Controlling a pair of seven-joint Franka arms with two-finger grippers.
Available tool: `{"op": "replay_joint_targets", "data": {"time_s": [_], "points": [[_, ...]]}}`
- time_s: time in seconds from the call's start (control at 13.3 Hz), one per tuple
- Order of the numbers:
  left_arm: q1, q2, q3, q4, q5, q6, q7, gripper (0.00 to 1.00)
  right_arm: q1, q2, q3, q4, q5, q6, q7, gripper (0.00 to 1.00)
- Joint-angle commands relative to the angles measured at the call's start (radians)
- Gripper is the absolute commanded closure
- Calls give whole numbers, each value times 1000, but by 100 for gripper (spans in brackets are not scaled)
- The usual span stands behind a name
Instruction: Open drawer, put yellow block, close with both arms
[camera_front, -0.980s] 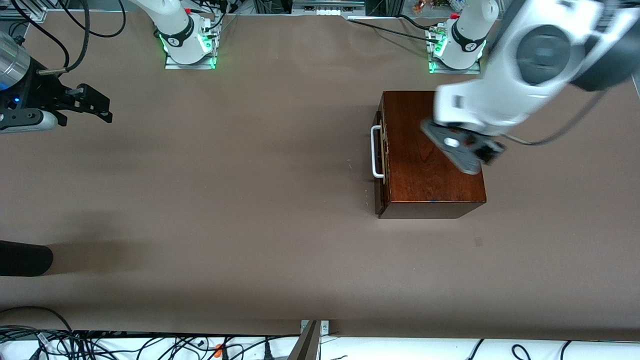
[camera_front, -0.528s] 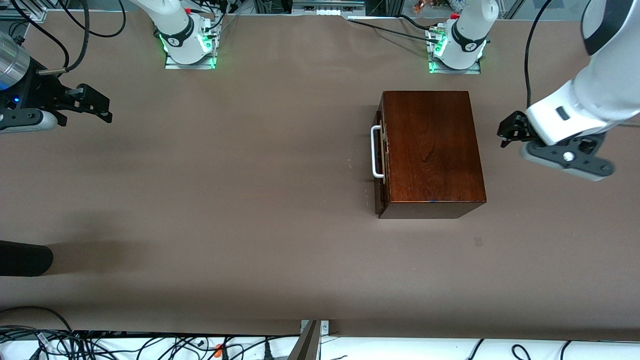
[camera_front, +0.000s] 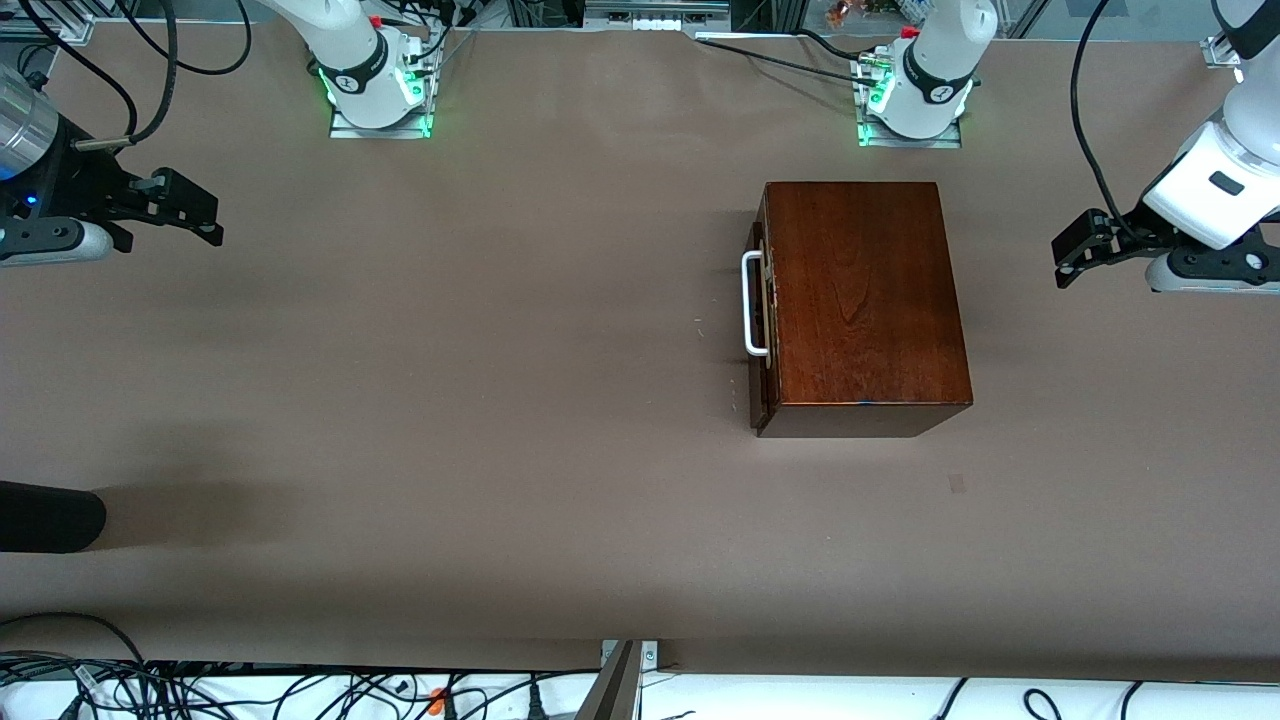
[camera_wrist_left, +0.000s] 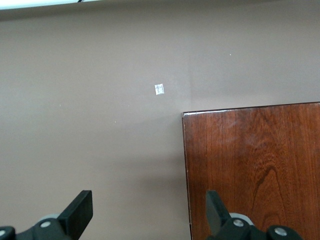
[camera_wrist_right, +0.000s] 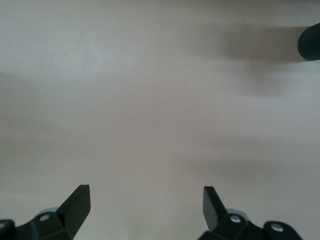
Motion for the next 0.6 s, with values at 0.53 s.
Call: {"op": "replay_joint_targets", "data": {"time_s": [0.53], "points": [[-4,14,-10,22,-17,-42,-13,0,-4,-2,0,5,4,0,11,0]]}}
